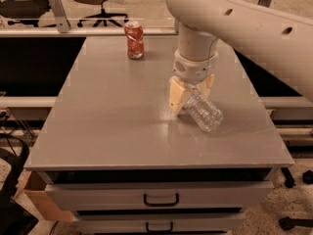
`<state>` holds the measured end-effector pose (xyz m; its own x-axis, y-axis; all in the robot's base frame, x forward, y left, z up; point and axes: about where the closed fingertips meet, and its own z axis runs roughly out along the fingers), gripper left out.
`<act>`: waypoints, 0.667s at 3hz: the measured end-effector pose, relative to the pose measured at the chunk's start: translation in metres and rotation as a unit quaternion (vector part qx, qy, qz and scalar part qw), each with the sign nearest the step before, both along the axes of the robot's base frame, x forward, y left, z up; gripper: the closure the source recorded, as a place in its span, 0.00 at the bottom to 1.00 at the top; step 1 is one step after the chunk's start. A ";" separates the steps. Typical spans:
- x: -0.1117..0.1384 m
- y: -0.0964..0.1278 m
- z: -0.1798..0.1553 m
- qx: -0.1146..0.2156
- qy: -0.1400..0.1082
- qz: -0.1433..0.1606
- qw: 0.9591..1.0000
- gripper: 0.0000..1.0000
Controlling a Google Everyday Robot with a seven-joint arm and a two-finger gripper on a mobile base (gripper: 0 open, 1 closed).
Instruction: Place water bottle upright
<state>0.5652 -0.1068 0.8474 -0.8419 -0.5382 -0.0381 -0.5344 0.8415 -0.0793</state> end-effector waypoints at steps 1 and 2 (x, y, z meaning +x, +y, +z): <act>0.001 0.001 0.000 0.002 -0.004 0.000 1.000 0.60; 0.003 0.002 0.000 0.004 -0.007 0.000 1.000 0.82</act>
Offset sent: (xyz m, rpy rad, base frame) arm 0.0012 0.0006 0.0001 0.0037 -0.0069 -0.0003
